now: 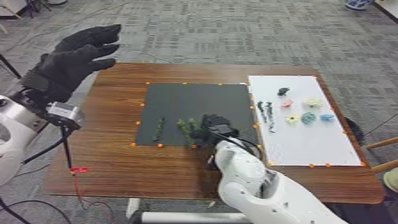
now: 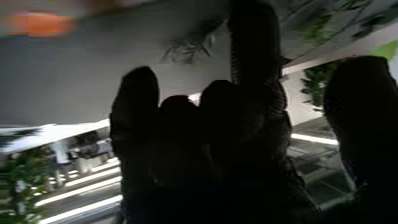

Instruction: Arrange flowers

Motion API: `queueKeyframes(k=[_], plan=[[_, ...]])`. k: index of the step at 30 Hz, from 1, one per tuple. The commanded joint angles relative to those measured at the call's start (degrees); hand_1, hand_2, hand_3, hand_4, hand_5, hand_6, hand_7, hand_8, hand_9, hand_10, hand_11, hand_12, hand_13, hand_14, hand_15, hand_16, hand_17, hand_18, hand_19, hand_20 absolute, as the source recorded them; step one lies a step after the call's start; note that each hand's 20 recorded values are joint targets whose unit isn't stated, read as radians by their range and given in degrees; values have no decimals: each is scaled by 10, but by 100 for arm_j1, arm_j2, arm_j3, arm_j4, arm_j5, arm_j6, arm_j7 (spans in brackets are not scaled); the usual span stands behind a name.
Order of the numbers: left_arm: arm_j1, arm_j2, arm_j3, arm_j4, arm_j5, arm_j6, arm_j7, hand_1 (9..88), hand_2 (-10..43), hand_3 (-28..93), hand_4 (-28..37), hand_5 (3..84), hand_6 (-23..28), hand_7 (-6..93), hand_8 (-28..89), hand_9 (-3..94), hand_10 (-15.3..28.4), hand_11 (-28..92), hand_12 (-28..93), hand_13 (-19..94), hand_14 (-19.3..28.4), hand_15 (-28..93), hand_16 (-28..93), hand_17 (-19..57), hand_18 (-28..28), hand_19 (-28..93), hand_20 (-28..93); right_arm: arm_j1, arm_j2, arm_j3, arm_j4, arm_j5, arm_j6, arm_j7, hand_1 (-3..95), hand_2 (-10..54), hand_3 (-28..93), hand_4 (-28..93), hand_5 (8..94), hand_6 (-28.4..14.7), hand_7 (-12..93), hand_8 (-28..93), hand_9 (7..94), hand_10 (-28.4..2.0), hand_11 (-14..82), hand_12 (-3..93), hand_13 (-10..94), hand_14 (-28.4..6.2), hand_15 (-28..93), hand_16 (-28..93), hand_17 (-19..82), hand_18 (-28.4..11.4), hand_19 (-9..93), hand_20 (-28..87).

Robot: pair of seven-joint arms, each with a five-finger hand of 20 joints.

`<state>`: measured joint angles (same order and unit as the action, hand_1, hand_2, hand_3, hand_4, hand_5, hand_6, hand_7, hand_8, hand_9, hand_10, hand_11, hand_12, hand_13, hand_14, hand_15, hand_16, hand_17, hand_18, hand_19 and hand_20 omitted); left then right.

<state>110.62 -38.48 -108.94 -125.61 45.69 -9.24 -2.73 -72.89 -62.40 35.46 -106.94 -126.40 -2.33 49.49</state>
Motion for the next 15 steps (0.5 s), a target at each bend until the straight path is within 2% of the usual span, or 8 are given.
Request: queueKeyframes(k=[1,4,6,11,13,15], plan=[[267,-154,-188,-75,-9,63,18,255,-94,629,-283,190,14,201,-90,113,77,206,190,32,105,373,-58,-121,195,332,106,193,1207,-322,-365,21,1462,-241,212,8,803,-231,727,-21,338,-95,811,-104,608,521,777,-103,830,454,346,-208,832,357],[326,-162,-205,-72,-21,65,17,255,-94,629,-283,190,14,202,-90,114,77,205,189,32,105,374,-58,-121,194,332,106,-92,1213,81,-420,698,1826,-675,207,1,804,-231,689,-17,309,-97,794,-107,605,512,764,-104,830,456,338,-206,820,366],[349,-167,-228,-81,-22,50,13,255,-94,630,-283,190,14,202,-91,114,77,204,189,32,105,373,-58,-121,194,332,105,-301,1129,393,-521,1326,1710,-879,186,-4,793,-241,687,-19,294,-99,793,-110,604,503,764,-103,830,452,338,-206,816,372],[291,-144,-186,-64,-20,40,22,254,-95,632,-283,190,14,202,-91,113,77,204,190,32,105,373,-58,-121,193,332,106,-303,1190,331,-614,1016,1508,-851,171,-2,784,-244,716,-25,274,-93,805,-110,599,487,772,-105,826,435,345,-209,816,379],[281,-137,-180,-64,-28,28,14,254,-94,632,-283,190,14,201,-91,113,77,205,190,32,105,372,-58,-121,193,332,106,-400,1315,512,-785,1185,1270,-961,170,-2,785,-243,723,-24,281,-89,806,-110,598,488,772,-106,825,437,344,-209,815,379],[274,-132,-174,-66,-26,45,20,254,-94,632,-283,190,14,200,-91,113,77,205,190,32,105,372,-58,-121,194,332,106,-661,1440,936,-925,1400,744,-1505,168,13,791,-236,744,-22,294,-89,806,-112,597,488,772,-107,823,437,343,-209,814,380]])
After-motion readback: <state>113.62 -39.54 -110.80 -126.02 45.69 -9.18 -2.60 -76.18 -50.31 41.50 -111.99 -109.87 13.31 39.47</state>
